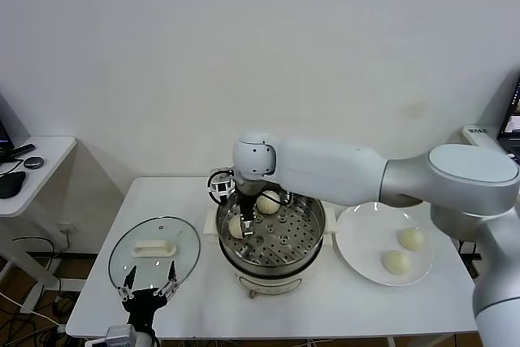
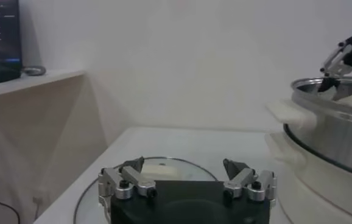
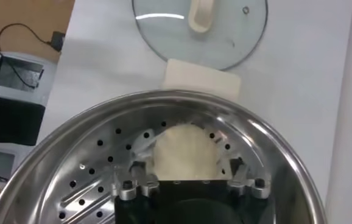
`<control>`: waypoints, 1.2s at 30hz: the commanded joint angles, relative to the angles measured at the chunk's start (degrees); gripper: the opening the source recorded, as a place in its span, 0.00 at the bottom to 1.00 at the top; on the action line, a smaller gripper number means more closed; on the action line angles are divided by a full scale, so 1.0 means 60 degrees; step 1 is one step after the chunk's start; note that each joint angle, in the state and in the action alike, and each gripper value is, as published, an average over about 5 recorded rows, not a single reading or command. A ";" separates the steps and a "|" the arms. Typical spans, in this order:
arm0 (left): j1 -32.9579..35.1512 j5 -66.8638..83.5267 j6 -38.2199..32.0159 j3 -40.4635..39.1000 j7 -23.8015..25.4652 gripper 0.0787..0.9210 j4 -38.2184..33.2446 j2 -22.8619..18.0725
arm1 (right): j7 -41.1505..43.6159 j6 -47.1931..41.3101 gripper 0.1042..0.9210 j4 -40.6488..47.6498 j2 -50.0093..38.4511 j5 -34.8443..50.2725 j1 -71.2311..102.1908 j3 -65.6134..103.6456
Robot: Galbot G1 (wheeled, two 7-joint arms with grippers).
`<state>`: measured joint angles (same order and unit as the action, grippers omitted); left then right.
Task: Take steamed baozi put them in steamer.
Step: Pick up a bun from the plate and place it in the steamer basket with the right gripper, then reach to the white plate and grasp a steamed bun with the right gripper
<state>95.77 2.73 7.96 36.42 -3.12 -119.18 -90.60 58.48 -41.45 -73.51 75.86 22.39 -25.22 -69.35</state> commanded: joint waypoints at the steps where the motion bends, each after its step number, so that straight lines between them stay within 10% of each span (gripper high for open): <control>1: 0.0005 -0.0007 0.0026 0.0017 0.0029 0.88 -0.0051 -0.0008 | 0.0220 0.0064 0.88 -0.1245 -0.1579 -0.0004 -0.0521 0.0562; 18: 0.0178 0.0053 0.0146 0.0216 0.0135 0.88 -0.0022 0.0164 | 0.2696 0.3874 0.88 -0.3001 -0.8355 -0.3256 -0.0221 0.1488; 36: 0.0578 -0.0243 0.0122 0.0250 0.0057 0.88 0.0014 -0.0055 | 0.2802 0.4378 0.88 -0.2004 -0.8457 -0.5779 0.3717 0.3401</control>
<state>98.83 1.54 8.76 37.68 -2.64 -119.24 -90.87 71.62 -17.86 -87.13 28.59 -5.07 -13.34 -54.20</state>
